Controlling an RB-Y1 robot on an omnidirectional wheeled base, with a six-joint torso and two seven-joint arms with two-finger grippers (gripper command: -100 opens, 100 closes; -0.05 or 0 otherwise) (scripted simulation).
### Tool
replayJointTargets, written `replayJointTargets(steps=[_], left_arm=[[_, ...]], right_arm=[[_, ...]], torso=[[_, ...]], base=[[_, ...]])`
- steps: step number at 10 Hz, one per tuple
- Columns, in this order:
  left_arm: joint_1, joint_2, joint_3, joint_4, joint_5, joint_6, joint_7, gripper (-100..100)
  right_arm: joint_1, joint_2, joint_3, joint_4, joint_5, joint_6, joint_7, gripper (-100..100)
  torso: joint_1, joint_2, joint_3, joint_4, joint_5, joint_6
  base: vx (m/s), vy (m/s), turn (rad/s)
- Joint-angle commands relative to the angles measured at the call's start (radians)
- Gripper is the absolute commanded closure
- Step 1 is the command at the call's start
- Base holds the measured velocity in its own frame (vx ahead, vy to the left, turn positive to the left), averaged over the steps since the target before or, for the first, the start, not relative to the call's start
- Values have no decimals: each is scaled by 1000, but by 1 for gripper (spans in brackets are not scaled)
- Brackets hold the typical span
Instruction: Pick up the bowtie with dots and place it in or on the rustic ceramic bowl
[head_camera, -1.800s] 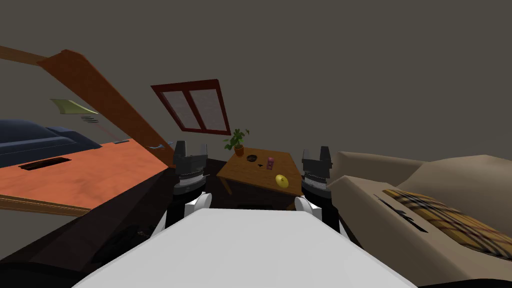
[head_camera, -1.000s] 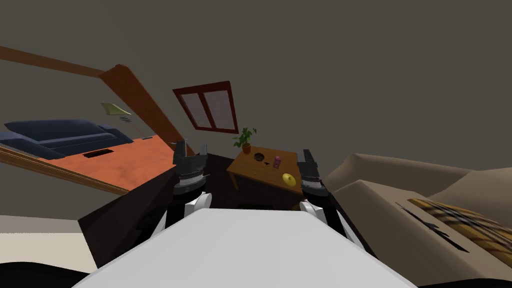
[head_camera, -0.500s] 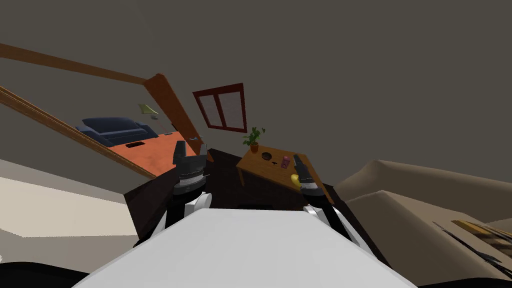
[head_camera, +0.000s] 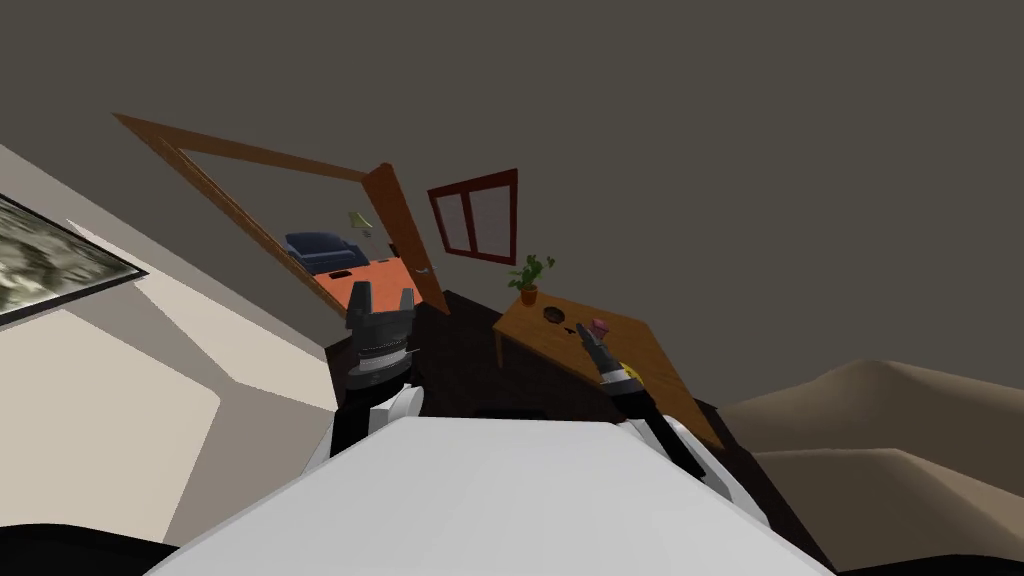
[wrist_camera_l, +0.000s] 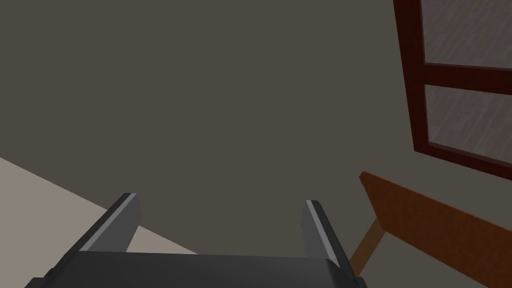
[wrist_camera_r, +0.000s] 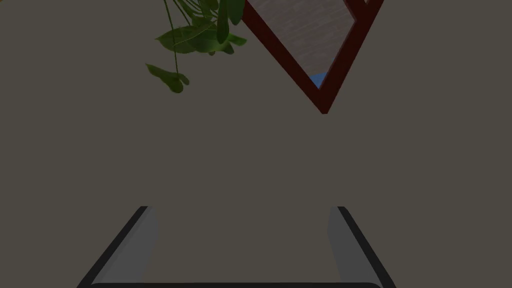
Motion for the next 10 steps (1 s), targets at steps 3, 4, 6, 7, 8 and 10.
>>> replayJointTargets(steps=[3, 4, 6, 7, 8, 10], left_arm=[[0, 0, 0, 0, 0, 0, 0, 0], [0, 0, 0, 0, 0, 0, 0, 0], [0, 0, 0, 0, 0, 0, 0, 0], [0, 0, 0, 0, 0, 0, 0, 0], [0, 0, 0, 0, 0, 0, 0, 0], [0, 0, 0, 0, 0, 0, 0, 0]], right_arm=[[18, -81, 19, 82, 9, 70, 90, -100], [18, -81, 19, 87, 9, 70, 99, -100], [23, -110, 28, 120, 13, 102, 132, -100], [28, -139, 37, 154, 18, 135, 164, -100], [33, -167, 46, 186, 23, 168, 190, -100], [38, -194, 57, 227, 29, 203, 227, -100]], torso=[[-3, -1, -1, 0, -1, 0], [-4, -2, -1, 0, -1, 0], [-6, -1, -1, 0, -1, 0], [-6, -1, -1, 0, -2, 1], [-7, -2, -1, 0, -1, 0], [-7, -3, -2, -1, -2, 1]], base=[[3, 65, 229], [10, 32, 173], [7, 21, 208], [9, 17, 259], [28, 13, 425], [24, -4, 283]])
